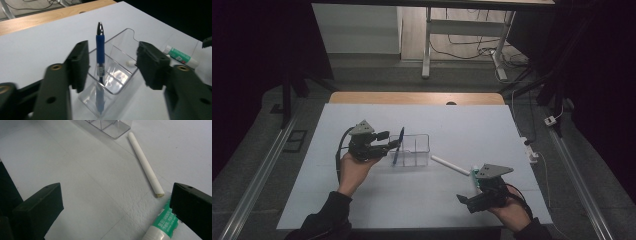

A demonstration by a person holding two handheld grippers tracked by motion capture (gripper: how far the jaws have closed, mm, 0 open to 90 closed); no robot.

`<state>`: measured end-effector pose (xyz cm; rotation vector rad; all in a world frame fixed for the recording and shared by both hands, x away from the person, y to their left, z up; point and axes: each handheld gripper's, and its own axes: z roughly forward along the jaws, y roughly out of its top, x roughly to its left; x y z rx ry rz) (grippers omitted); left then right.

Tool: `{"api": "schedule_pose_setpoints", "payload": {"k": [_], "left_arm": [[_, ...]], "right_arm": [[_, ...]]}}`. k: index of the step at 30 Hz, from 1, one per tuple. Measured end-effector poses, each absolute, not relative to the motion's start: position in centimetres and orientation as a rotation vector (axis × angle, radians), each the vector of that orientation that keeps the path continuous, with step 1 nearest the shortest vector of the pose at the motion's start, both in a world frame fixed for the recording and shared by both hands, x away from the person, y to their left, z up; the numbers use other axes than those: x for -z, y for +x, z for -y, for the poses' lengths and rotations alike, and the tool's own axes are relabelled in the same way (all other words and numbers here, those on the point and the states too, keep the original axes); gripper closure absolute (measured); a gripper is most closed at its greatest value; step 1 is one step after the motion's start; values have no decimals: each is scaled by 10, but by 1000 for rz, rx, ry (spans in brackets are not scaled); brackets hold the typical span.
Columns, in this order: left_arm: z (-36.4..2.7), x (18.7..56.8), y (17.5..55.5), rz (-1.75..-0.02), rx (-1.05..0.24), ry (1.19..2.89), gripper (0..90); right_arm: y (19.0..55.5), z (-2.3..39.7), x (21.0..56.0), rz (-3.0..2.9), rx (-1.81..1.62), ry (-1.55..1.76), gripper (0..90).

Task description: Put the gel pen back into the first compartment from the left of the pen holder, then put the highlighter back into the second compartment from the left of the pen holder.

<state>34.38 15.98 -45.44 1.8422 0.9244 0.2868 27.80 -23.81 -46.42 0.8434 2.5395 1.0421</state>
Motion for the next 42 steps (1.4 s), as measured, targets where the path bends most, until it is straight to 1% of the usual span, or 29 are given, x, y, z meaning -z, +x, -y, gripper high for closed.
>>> {"api": "schedule_pose_setpoints", "payload": {"k": [5, 11, 23, 31, 42], "left_arm": [[-163, 448, 334, -925, -273, 1870, 278], [-167, 444, 316, -941, -282, 1909, 186], [-187, 444, 274, -957, -270, 1922, 41], [-206, 448, 246, -988, -270, 1893, 21], [-220, 455, 223, -1024, -267, 1890, 0]], "right_arm": [[279, 239, 464, -2536, -1048, 853, 0], [280, 239, 464, -2535, -1048, 860, 0], [282, 238, 464, -2545, -1043, 881, 0], [285, 237, 463, -2537, -1049, 912, 0], [291, 234, 462, -2558, -1046, 914, 0]]}}
